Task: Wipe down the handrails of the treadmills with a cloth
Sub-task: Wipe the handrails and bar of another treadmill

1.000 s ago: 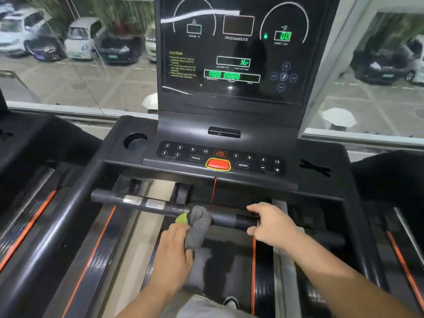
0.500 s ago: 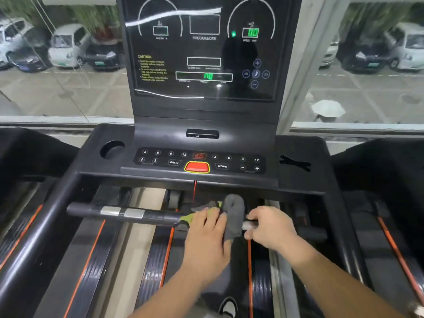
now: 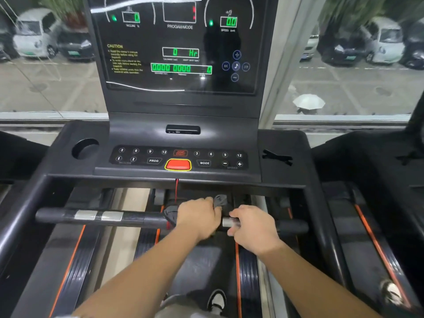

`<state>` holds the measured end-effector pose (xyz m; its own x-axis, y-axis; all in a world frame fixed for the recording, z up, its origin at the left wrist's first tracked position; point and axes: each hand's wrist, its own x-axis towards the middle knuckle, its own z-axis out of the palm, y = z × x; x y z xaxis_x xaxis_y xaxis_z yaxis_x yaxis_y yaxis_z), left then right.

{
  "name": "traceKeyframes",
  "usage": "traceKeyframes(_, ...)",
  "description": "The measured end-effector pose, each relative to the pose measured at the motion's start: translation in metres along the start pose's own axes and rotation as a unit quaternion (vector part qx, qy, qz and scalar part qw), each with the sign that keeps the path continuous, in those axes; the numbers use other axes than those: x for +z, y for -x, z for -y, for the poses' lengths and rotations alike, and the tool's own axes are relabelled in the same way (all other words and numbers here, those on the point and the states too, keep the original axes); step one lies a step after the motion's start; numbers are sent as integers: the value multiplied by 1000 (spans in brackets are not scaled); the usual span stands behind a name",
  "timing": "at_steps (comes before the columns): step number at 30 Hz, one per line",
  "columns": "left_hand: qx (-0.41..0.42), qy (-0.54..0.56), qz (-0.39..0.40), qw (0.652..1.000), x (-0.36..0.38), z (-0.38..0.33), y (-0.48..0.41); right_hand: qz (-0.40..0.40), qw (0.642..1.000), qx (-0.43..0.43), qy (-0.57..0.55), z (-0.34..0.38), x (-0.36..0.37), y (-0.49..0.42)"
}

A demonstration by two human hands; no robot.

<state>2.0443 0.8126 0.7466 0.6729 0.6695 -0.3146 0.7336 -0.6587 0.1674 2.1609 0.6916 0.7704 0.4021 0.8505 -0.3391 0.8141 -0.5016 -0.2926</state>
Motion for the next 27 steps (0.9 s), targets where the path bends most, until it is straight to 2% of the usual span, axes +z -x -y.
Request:
traceKeyframes(1, 27, 3, -77, 997, 10, 2, 18, -1, 1000, 1, -4, 1, 0, 0)
traceKeyframes(3, 83, 22, -150, 985, 39, 6, 59, -8, 1000, 2, 0, 1, -1, 0)
traceKeyframes(6, 100, -15, -134, 986, 74, 15, 89, -16, 1000, 8, 7, -1, 0, -1)
traceKeyframes(10, 146, -59, -163, 974, 74, 28, 68, -19, 1000, 8, 0, -1, 2, -3)
traceKeyframes(13, 114, -79, -85, 987, 36, 25, 39, -14, 1000, 5, 6, 0, 1, -4)
traceKeyframes(17, -30, -17, 52, 998, -10, 6, -5, -3, 1000, 2, 16, 2, -2, -1)
traceKeyframes(18, -43, -8, 59, 997, -9, 2, -9, 1, 1000, 6, 16, 3, -3, 0)
traceKeyframes(19, -42, -18, 40, 998, -6, 0, -6, 1, 1000, 6, 17, 3, -3, 1)
traceKeyframes(22, 36, -14, -104, 994, 30, 2, 42, -10, 1000, 11, 9, 3, -2, 2)
traceKeyframes(24, 88, -8, -142, 986, 58, 11, 72, -14, 1000, 14, 10, 4, -2, 2)
traceKeyframes(27, 115, -34, -180, 976, 78, 25, 74, -25, 1000, 13, 11, 3, -1, -1)
